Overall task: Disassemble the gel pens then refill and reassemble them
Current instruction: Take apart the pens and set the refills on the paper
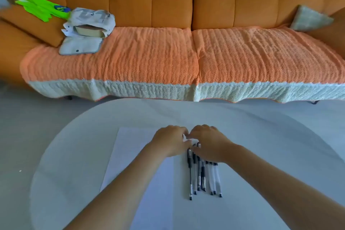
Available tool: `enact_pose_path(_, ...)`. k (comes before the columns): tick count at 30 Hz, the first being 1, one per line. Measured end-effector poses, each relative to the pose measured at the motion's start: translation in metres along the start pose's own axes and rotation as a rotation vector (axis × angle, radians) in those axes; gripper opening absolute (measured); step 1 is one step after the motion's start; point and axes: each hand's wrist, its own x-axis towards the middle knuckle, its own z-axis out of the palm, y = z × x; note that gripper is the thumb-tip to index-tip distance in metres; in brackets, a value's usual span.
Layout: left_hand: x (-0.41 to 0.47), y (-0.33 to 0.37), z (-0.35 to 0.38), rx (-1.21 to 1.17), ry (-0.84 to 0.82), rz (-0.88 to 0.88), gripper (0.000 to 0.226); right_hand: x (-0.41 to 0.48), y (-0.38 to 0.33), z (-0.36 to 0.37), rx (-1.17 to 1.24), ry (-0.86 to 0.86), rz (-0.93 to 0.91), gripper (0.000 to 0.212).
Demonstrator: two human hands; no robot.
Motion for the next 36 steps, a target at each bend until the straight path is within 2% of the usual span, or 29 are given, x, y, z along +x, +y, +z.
enact_pose_path(4,0.01,-0.015,0.031,0.103,0.037,0.016,0.03,0.005,0.009,0.028,-0.046,0.067,-0.037,0.037)
enact_pose_path(9,0.001,-0.021,0.045,0.116,0.18,0.096,0.026,0.002,0.008,0.046,-0.123,0.099,-0.049,0.046)
enact_pose_path(13,-0.025,-0.011,0.053,0.227,0.281,0.107,0.031,-0.01,-0.004,0.052,-0.235,0.127,-0.02,0.041)
enact_pose_path(18,-0.057,0.004,0.068,0.248,0.286,0.055,0.037,-0.02,-0.012,0.065,-0.318,0.204,0.078,0.032)
enact_pose_path(20,-0.065,0.008,0.071,0.264,0.271,0.026,0.032,-0.024,-0.013,0.069,-0.331,0.218,0.109,0.033)
enact_pose_path(25,-0.072,0.018,0.07,0.202,0.287,-0.062,0.04,-0.039,-0.015,0.069,-0.278,0.261,0.113,0.032)
enact_pose_path(28,-0.071,0.024,0.065,0.077,0.312,-0.082,0.038,-0.049,-0.013,0.065,-0.196,0.357,0.06,0.029)
enact_pose_path(32,-0.068,0.027,0.054,0.022,0.305,0.07,0.02,-0.06,-0.002,0.057,-0.135,0.473,0.002,0.026)
enact_pose_path(36,-0.074,0.022,0.054,0.007,0.335,0.208,0.02,-0.069,0.007,0.062,-0.032,0.5,-0.09,0.024)
